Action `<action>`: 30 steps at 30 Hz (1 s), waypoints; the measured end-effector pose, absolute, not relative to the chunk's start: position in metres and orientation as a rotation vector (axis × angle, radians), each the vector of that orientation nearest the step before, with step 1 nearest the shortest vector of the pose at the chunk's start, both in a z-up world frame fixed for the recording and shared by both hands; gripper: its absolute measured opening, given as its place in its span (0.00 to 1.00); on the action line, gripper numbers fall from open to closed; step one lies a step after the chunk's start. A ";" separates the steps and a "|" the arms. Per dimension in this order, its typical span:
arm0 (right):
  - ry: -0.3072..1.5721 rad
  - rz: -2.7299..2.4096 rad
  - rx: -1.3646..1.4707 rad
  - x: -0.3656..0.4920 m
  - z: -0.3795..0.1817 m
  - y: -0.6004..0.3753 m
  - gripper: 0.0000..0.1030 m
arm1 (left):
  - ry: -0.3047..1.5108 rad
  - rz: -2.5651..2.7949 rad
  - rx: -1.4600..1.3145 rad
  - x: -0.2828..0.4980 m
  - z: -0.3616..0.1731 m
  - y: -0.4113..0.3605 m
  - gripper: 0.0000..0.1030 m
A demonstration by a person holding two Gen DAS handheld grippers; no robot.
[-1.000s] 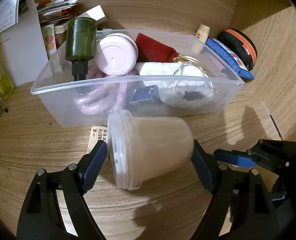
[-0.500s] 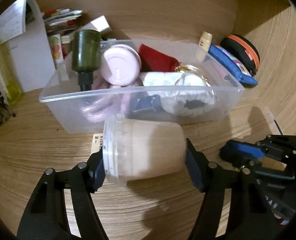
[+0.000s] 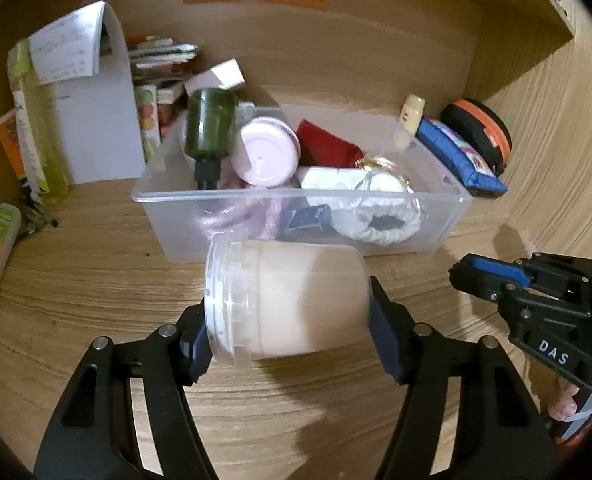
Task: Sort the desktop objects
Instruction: 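Carry the black cap and beige jar over the clear box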
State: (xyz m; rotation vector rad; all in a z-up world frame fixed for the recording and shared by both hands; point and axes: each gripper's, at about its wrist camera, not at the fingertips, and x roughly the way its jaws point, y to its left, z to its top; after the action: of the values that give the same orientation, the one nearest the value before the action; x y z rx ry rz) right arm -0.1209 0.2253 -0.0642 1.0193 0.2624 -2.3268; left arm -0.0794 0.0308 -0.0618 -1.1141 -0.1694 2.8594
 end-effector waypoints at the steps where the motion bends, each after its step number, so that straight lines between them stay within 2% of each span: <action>1: 0.258 -2.331 1.012 -0.121 -0.061 0.225 0.12 | -0.169 2.867 -1.104 -0.077 -0.059 0.029 0.64; 18: 0.204 -2.432 0.814 -0.122 -0.001 0.228 0.12 | -0.167 2.969 -0.931 -0.060 -0.009 -0.005 0.64; 30: 0.135 -2.434 0.764 -0.143 0.014 0.224 0.12 | -0.230 3.006 -0.885 -0.081 0.018 -0.040 0.64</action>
State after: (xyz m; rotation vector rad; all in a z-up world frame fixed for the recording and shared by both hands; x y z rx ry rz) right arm -0.1428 0.2244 0.0145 0.7639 0.1349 -2.4343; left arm -0.0807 -0.0400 0.0184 -0.8846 -0.2300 3.0059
